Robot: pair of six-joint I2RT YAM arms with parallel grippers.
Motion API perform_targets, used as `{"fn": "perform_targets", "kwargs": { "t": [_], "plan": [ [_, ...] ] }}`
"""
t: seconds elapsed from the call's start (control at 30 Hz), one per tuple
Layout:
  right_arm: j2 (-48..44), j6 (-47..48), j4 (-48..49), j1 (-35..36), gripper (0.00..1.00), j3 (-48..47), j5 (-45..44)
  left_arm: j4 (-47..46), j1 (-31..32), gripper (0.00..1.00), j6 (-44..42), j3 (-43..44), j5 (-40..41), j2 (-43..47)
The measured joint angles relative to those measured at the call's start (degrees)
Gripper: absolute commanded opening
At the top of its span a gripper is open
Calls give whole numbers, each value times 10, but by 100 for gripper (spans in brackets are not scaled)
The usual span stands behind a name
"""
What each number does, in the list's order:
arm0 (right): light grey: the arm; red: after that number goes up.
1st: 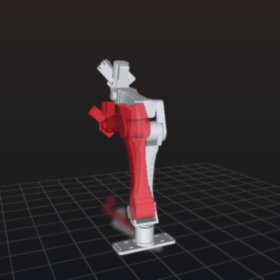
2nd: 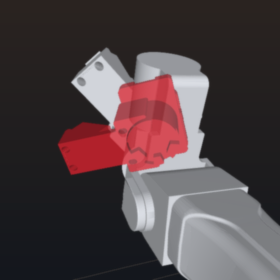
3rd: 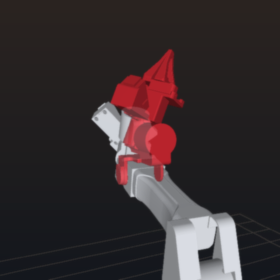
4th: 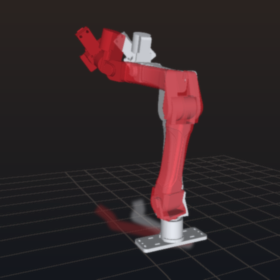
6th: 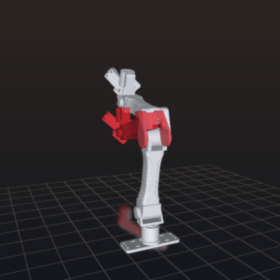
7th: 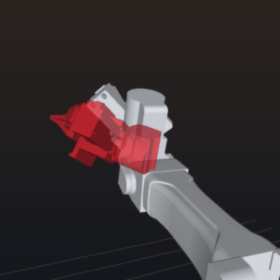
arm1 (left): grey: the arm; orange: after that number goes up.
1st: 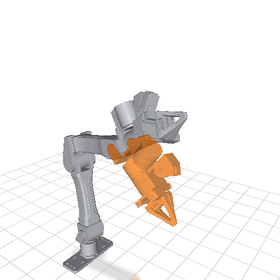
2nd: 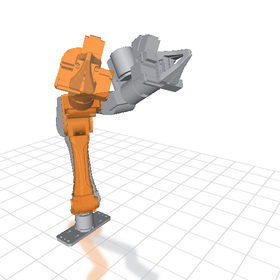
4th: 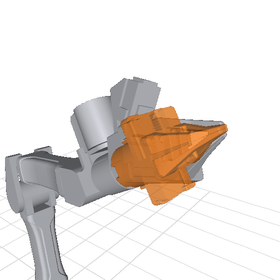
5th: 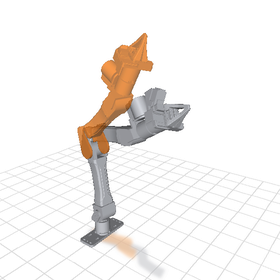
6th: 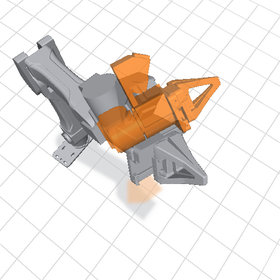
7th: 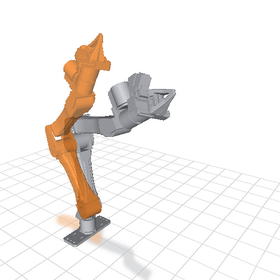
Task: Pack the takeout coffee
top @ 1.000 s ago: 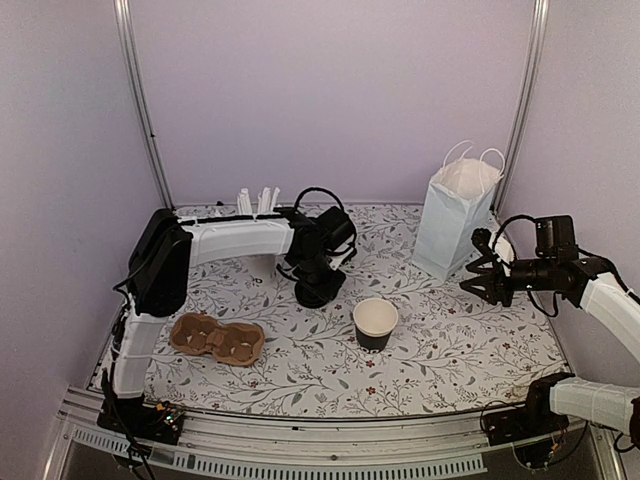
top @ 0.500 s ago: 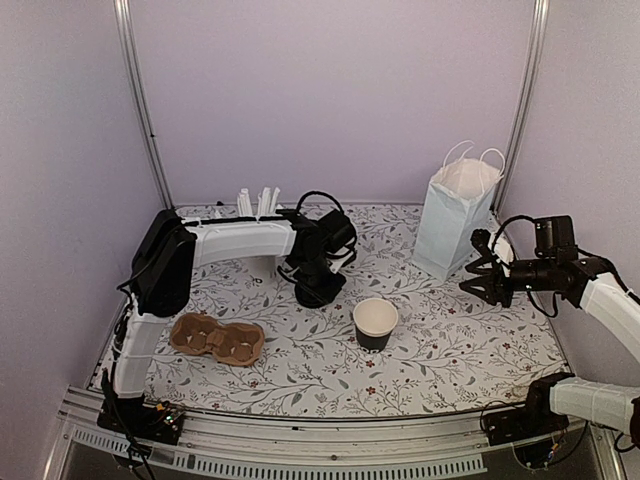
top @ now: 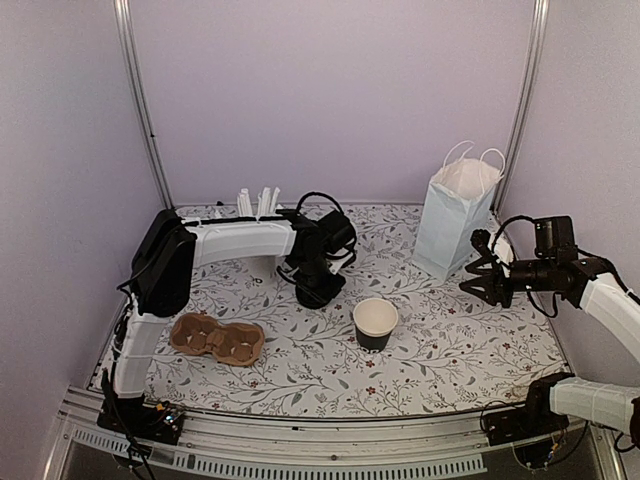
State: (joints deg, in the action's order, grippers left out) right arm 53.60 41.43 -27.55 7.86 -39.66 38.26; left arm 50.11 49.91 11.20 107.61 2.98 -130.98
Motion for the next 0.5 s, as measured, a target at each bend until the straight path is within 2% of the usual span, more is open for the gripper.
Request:
{"fn": "perform_targets", "kwargs": {
  "t": [0.2,0.37,0.5],
  "plan": [
    [0,0,0,0,47,0,0,4,0,0,0,-2,0,0],
    [0,0,0,0,47,0,0,17,0,0,0,-5,0,9],
    [0,2,0,0,47,0,0,29,0,0,-2,-7,-1,51]
  ]
}}
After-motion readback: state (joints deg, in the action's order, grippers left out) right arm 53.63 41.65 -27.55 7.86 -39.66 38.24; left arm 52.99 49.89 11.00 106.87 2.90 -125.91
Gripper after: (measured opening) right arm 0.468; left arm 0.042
